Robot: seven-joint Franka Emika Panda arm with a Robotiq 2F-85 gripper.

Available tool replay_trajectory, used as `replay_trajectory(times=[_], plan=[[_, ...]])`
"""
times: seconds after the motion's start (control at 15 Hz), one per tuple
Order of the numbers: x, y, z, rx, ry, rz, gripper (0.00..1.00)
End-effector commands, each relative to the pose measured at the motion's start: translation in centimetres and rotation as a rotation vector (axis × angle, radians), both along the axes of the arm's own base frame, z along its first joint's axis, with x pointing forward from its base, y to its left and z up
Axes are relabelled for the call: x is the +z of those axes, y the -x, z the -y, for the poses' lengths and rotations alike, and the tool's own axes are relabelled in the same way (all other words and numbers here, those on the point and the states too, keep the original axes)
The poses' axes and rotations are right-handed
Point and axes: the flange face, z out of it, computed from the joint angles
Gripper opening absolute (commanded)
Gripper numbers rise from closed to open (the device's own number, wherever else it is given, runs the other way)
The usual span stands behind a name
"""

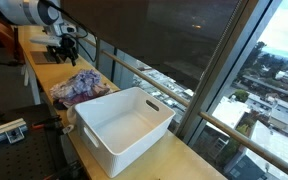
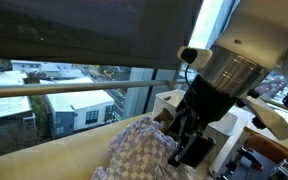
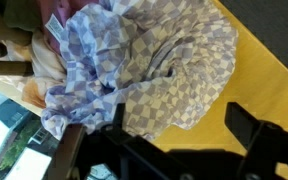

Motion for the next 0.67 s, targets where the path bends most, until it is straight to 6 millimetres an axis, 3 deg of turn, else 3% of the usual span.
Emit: replay_trajectory(times=[0.0,0.2,0.33,0.6], plan=[[0.0,-1.3,-0.3,0.034,0.009,0.04,1.0],[-0.3,-3.0,0.0,0.059,0.028,0.069,1.0],[-1.5,-3.8,0.3,0.066,0.033,0.076,1.0],[-7.1,-5.8,2.3,0.062,0.05,0.045,1.0]])
